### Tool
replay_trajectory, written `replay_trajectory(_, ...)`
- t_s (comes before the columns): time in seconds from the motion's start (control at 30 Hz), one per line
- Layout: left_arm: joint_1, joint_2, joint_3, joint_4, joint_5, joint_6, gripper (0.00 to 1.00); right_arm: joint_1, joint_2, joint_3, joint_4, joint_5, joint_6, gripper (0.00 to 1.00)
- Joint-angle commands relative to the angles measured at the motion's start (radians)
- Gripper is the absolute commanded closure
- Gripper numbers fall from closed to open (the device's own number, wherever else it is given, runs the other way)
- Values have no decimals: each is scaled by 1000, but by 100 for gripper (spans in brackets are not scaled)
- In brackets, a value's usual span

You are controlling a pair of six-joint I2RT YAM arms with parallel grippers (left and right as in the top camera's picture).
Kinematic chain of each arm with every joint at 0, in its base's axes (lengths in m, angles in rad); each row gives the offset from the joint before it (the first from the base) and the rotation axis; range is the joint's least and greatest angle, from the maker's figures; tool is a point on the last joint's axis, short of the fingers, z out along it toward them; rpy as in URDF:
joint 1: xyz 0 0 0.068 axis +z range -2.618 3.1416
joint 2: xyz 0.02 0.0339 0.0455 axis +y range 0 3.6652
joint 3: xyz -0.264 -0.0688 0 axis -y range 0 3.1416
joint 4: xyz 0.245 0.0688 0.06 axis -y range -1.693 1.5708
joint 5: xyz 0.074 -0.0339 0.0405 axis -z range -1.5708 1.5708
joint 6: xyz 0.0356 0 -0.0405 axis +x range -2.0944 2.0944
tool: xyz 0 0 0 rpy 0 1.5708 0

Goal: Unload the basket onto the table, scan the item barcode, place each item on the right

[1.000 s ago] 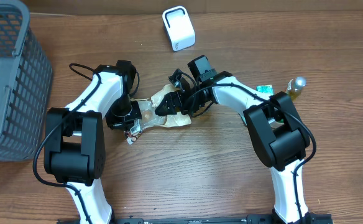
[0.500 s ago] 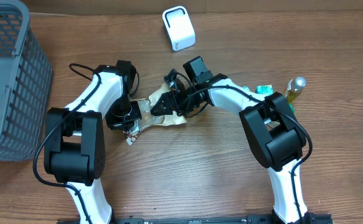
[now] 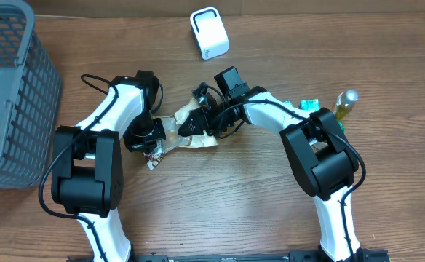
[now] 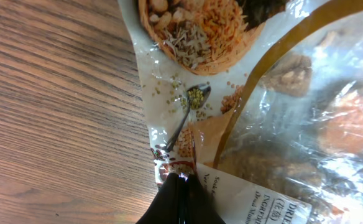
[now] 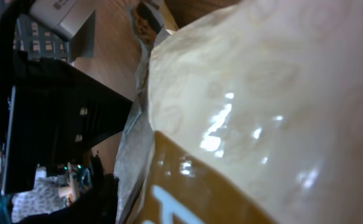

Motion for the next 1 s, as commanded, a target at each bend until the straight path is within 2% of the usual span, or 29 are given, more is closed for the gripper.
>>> replay_trajectory(0.0,3,-13,-5,-1,10,20,96,-2,0,0,2,-50,0,52)
replay_trajectory(0.23,4,-27,73,-50,8,40,95,-16,-51,1,-22,-49,-40,53)
replay_trajectory(0.37,15,-66,196,-94,9,55,96,-18,-96,1,-75,-50,-92,62)
replay_trajectory(0.57,54,-135,346,-143,9,54,96,-22,-135,1,-85,-53,-118,63)
replay_trajectory(0.77,134,-196,433,-121,-26,54,95,-31,-215,1,-91,-44,-163,64)
replay_trajectory(0.8,151,-204,437,-108,-39,54,91,-33,-232,1,-92,-32,-163,64)
replay_trajectory(0.9,204,-216,437,-51,-81,54,63,-40,-286,22,-119,43,-163,64)
replay_trajectory(0.97,232,-216,436,-26,-80,54,34,-45,-312,51,-154,100,-171,64)
